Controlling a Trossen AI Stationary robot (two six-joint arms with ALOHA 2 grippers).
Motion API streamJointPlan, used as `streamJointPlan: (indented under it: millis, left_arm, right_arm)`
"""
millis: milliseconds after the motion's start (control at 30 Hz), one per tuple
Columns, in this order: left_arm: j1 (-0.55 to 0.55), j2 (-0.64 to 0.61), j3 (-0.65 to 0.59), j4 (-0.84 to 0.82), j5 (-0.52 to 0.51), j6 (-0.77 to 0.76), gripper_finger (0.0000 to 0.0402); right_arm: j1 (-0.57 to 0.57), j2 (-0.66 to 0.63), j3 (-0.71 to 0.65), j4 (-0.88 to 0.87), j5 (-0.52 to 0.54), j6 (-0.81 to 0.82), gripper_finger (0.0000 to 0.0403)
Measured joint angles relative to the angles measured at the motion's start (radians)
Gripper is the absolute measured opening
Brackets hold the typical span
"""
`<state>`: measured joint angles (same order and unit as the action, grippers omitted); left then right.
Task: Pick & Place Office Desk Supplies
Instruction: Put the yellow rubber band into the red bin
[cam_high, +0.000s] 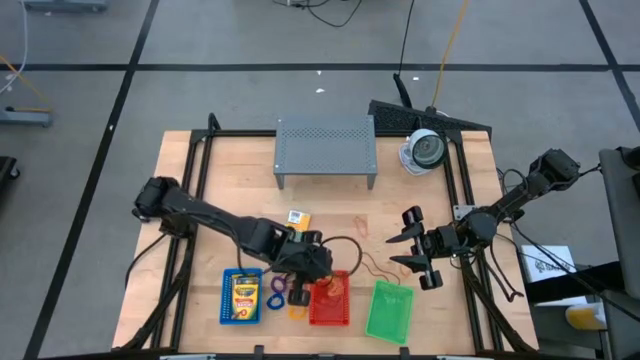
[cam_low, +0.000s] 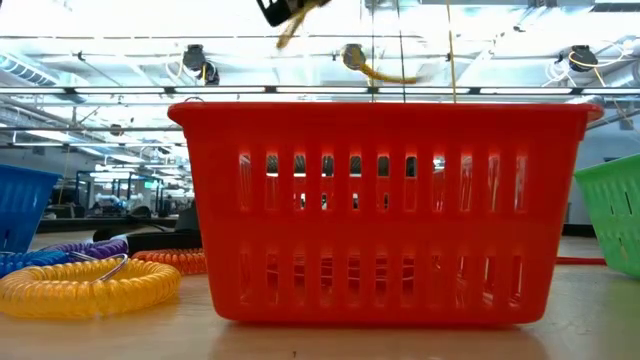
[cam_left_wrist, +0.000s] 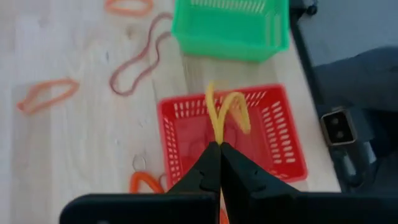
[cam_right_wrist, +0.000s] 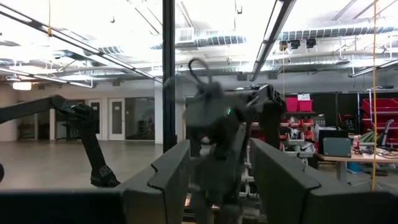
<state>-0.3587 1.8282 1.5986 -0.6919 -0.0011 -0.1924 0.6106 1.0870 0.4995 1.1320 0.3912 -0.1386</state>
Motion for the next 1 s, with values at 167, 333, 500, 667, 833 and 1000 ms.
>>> streamJointPlan:
  millis: [167, 333, 500, 667, 833, 1000]
  left_arm:
    - [-0.003, 0.078, -0.001, 0.008, -0.006, -0.020, 0.0003]
    - [0.013, 0.157, -0.002, 0.028, -0.001, -0.032, 0.0002]
    - [0.021, 0.215, -0.002, 0.032, 0.001, -0.053, 0.0006]
    - [0.021, 0.241, -0.002, 0.036, 0.009, -0.069, 0.0006]
    - [0.016, 0.240, -0.002, 0.047, 0.012, -0.052, 0.0058]
    - [0.014, 0.238, -0.002, 0.053, 0.013, -0.067, 0.0128]
  right_arm:
    - [0.000, 0.000, 0.000, 0.003, 0.000, 0.014, 0.0155]
    - [0.000, 0.000, 0.000, 0.003, -0.001, 0.018, 0.0155]
    - [0.000, 0.000, 0.000, 0.001, -0.001, 0.018, 0.0155]
    - [0.000, 0.000, 0.000, 0.001, -0.002, 0.018, 0.0155]
    - [0.000, 0.000, 0.000, 0.000, -0.002, 0.018, 0.0155]
    - [0.000, 0.000, 0.000, 0.000, -0.002, 0.018, 0.0155]
